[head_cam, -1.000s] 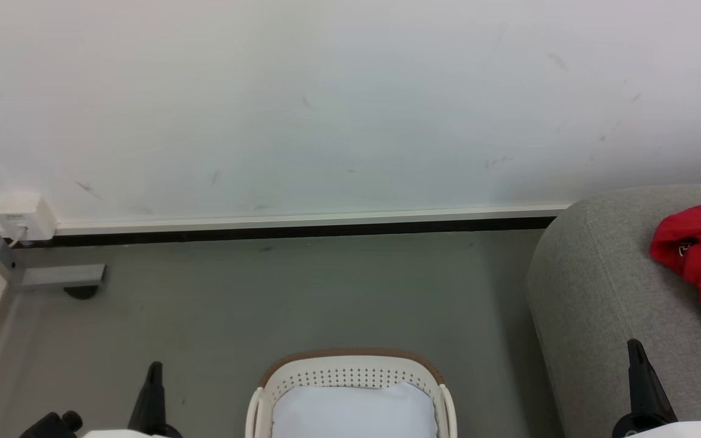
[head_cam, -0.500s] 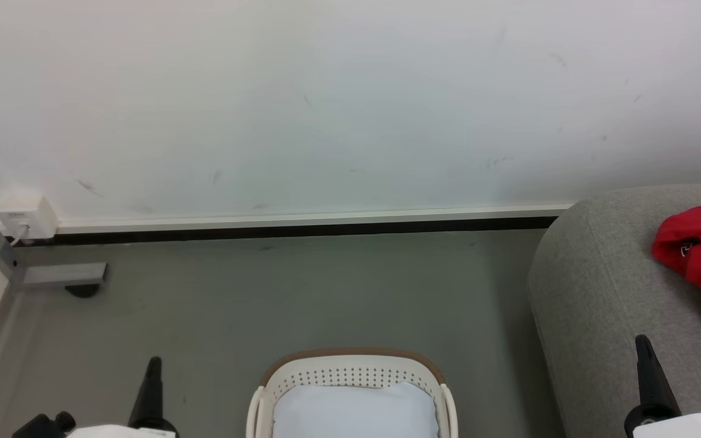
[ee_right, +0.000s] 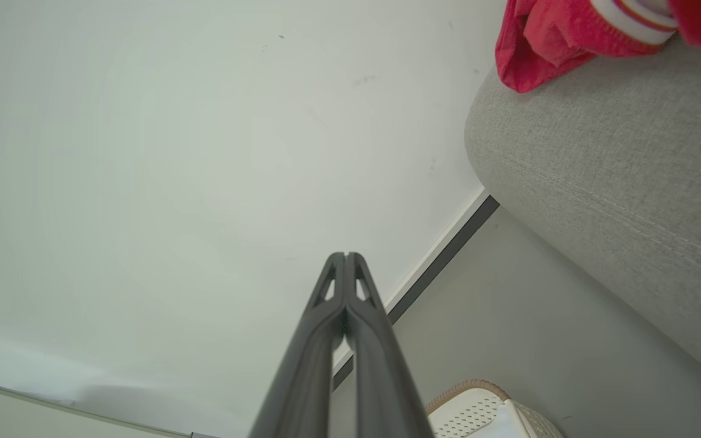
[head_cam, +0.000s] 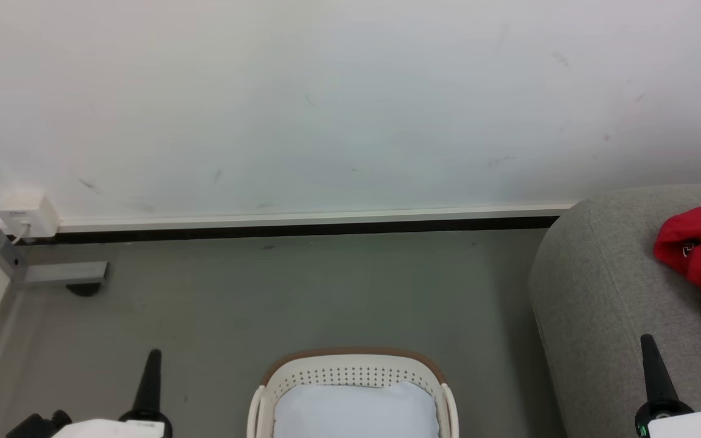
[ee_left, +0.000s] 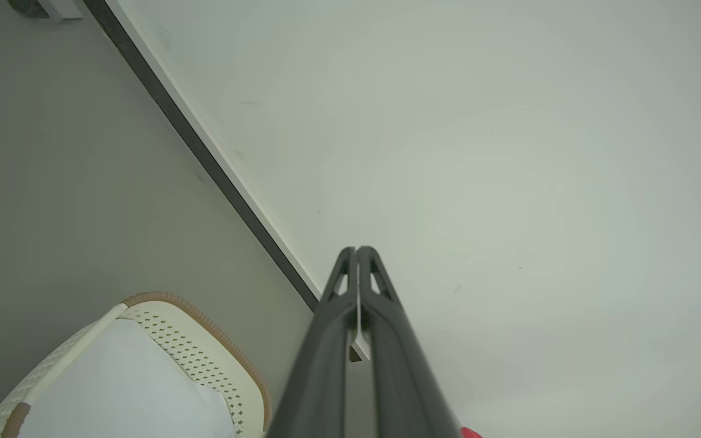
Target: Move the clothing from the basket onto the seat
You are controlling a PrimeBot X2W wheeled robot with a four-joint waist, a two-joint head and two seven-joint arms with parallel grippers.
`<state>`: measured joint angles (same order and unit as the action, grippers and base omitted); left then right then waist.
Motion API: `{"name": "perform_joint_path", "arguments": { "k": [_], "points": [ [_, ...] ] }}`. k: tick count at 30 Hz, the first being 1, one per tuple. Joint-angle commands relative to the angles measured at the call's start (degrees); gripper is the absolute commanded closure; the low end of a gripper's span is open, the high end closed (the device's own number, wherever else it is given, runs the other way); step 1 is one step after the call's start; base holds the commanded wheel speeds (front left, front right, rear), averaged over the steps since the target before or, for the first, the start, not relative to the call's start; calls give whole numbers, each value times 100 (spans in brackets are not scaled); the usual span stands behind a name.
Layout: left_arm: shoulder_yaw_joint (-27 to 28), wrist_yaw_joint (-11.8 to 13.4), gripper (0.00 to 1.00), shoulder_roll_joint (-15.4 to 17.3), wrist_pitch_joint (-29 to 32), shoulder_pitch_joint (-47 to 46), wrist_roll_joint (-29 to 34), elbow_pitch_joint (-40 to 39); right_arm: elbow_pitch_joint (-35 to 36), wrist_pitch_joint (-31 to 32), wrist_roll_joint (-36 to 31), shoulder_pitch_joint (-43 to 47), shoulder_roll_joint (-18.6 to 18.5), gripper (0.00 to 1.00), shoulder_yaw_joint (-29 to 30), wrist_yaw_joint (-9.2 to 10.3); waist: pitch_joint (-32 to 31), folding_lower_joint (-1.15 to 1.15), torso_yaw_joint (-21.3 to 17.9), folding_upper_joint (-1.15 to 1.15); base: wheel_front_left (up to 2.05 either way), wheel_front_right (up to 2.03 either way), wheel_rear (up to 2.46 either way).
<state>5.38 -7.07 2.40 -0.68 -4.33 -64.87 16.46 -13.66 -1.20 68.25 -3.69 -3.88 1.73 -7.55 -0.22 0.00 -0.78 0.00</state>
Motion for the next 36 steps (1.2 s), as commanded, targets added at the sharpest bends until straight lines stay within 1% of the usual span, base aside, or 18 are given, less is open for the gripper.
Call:
{"name": "perform_joint_path", "arguments": {
  "k": [1, 18, 36],
  "points": [
    [30, -27, 100, 52, 36, -110, -141, -72, 25, 36, 142, -141, -20, 100, 38, 6, 1, 0, 2, 0, 0, 0, 0],
    [66, -39, 100, 58, 275, -154, -1072, -136, 4, 280, 948, -187, 9, 100, 179, 8, 12, 0, 24, 0, 0, 0, 0],
    [95, -46, 100, 64, 493, -183, -1836, -187, -16, 498, 1649, -230, 37, 100, 307, 10, 23, 0, 46, 0, 0, 0, 0]
  ]
}}
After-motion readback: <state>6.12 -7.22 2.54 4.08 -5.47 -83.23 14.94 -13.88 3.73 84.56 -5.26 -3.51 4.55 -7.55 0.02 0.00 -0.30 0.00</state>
